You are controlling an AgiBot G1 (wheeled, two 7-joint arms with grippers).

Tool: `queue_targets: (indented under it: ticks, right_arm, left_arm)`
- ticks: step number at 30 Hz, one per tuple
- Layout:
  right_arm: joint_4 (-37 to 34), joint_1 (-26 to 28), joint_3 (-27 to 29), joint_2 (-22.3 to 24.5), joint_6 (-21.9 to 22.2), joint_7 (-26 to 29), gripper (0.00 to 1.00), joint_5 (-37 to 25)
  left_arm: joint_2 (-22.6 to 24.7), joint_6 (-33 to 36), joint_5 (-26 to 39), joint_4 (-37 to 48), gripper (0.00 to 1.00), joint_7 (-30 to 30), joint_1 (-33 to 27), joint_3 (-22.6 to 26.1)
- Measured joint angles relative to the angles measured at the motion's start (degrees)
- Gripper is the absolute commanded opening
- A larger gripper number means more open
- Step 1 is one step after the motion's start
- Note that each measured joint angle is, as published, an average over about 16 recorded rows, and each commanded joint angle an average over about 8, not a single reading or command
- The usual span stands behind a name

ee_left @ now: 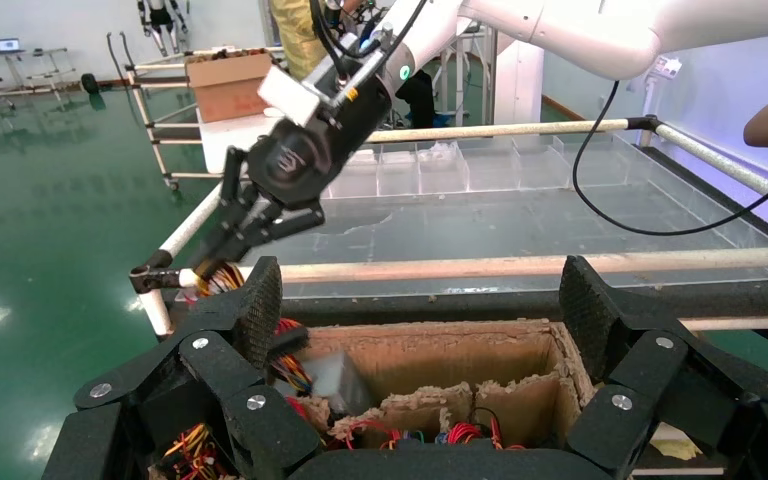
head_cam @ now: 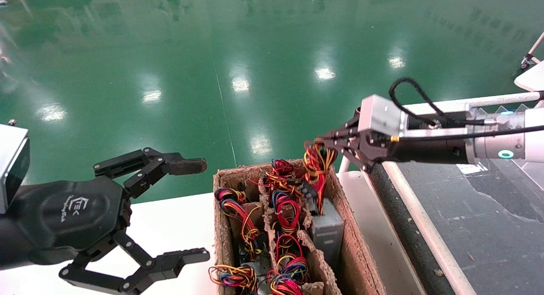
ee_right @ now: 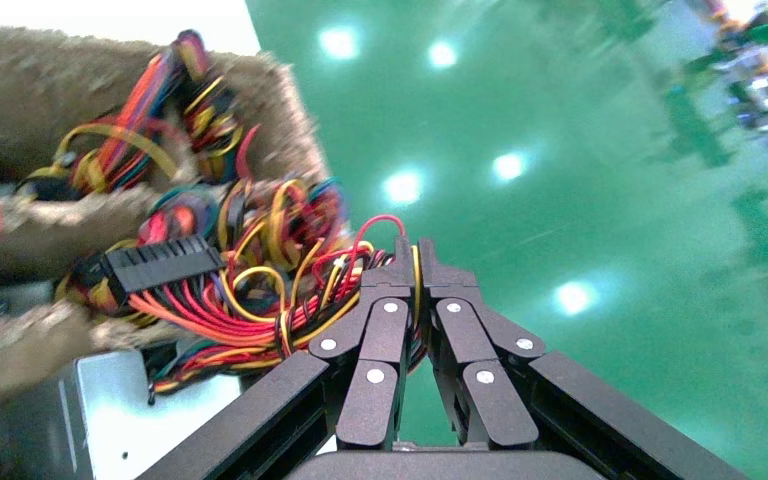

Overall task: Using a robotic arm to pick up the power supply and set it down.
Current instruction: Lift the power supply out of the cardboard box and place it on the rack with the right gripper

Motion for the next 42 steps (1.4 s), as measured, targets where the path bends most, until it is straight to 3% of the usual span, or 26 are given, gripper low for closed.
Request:
queue_targets:
  ticks: [10, 29, 42]
  right_arm:
    - [4.14, -1.84, 3.02, 1.55, 3.43, 1.89, 0.0, 3.44]
    - [11.23, -4.22, 6.22, 7.17, -0.86, 6.77, 0.0, 10.69]
    - [13.81, -4.57, 9.73, 10.44, 3.06, 6.68, 0.0, 12.36]
  left_arm:
    - [0.0, 0.0, 0.0, 0.0, 1.0, 0.0, 0.0, 0.01]
    - [-0.01, -0.01, -0.01, 0.0, 1.0, 0.01, 0.0, 0.02]
    - [-0.01, -0.01, -0.02, 0.0, 1.0, 0.01, -0.01, 0.02]
